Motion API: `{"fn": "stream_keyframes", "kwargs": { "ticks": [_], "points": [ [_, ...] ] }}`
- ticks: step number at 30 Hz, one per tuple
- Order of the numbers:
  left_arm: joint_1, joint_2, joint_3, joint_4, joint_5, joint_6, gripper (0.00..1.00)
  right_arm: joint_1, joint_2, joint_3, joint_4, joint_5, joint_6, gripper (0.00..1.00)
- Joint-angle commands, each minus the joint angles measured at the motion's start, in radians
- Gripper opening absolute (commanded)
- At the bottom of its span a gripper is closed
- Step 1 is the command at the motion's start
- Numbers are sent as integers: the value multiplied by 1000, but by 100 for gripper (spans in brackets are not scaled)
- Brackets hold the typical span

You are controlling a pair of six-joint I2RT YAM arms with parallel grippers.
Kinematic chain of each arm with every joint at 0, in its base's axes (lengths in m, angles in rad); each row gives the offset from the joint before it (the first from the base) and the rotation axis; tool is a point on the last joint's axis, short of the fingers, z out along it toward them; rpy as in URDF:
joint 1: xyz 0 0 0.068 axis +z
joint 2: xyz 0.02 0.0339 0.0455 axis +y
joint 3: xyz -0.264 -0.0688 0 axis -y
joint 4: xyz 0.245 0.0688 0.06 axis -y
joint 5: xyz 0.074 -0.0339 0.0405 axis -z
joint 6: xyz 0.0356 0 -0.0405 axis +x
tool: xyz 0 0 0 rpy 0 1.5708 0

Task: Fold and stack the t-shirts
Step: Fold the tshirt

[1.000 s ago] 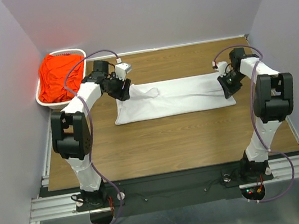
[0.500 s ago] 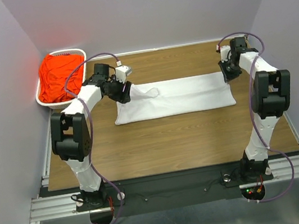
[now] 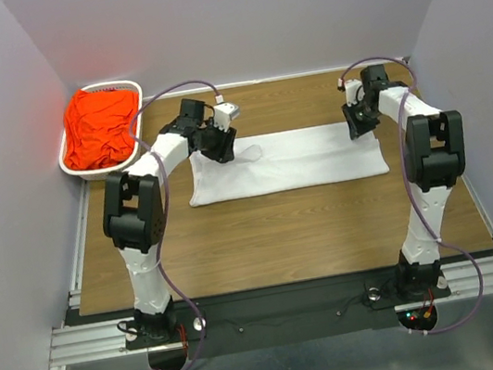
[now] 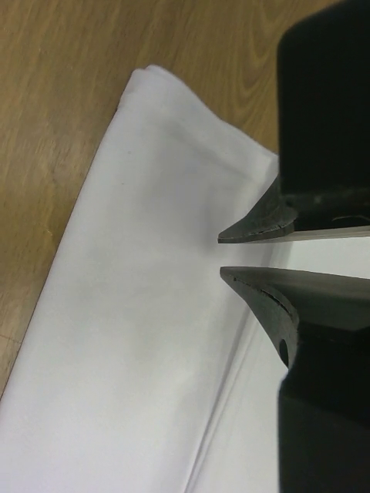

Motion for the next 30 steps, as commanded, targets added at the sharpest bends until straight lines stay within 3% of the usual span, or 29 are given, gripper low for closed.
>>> {"fn": "stream_keyframes", "kwargs": {
  "ticks": [1, 7, 13, 15, 18, 19, 22, 23, 26, 30],
  "points": [
    [-18, 87, 81, 19, -14, -52, 52, -1, 56, 26, 29, 12, 7, 24],
    [-18, 217, 183, 16, -61, -90, 45, -1, 59, -55, 24, 76, -41, 24],
    [-14, 342, 340, -37, -138, -67, 43, 23, -57, -218, -76, 44, -117, 23],
    [6, 377, 453, -59, -158, -59, 46, 52, -100, -264, -152, -2, -143, 23],
    [49, 406, 605, -126, -106, -73, 53, 150, -180, -319, -326, -173, -216, 23],
    [58, 387, 613, -130, -50, -79, 55, 190, -214, -310, -379, -294, -263, 23],
    [61, 244, 532, -90, -3, -88, 57, 200, -226, -230, -559, -453, -324, 23],
    [60, 200, 438, -70, 7, -101, 57, 192, -229, -168, -568, -449, -315, 23],
    [52, 51, 249, 2, 41, -148, 59, 148, -228, -102, -524, -407, -268, 24],
    [35, 18, 141, 19, -11, -188, 56, 141, -181, -115, -355, -303, -171, 22]
  ]
}}
